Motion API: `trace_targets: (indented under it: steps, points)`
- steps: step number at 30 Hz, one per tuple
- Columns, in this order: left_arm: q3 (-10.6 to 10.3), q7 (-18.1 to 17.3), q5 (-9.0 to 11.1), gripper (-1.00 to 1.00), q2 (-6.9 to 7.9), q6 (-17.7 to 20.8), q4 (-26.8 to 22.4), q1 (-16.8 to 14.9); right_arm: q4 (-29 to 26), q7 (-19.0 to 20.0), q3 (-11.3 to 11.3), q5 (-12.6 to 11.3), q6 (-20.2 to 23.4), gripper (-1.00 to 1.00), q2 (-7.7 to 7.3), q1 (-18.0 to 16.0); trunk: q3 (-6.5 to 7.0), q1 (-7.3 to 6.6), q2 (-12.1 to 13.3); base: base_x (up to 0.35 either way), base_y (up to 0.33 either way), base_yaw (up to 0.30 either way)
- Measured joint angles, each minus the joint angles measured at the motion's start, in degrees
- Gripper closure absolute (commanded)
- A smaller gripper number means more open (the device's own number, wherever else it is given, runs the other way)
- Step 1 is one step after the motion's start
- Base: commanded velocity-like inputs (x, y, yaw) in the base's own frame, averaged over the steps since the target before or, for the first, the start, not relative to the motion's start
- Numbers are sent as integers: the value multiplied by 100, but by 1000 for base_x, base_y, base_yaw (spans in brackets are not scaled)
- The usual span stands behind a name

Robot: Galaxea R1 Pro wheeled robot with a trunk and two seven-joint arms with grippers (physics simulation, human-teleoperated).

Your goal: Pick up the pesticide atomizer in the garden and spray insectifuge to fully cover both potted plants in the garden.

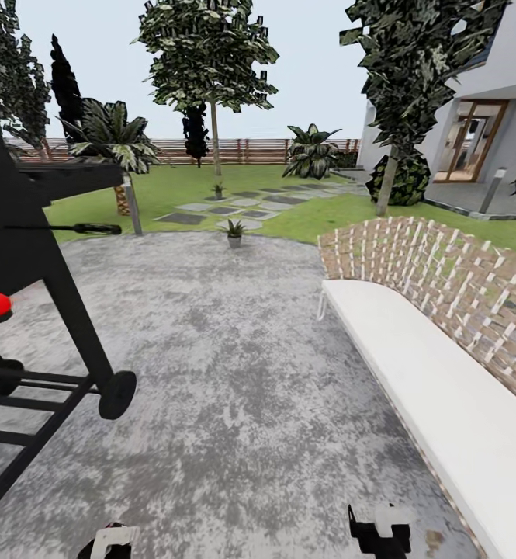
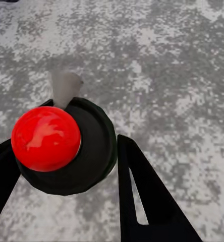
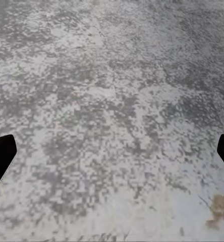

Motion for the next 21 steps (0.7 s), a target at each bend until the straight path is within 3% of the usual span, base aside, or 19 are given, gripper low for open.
trace_targets:
  steps: [21]
  points:
    - [0, 0, -2, 100, 0, 0, 0, 0, 4, 1, 0, 1, 0, -100, -1, 0, 0, 0, 0, 340, 0, 0]
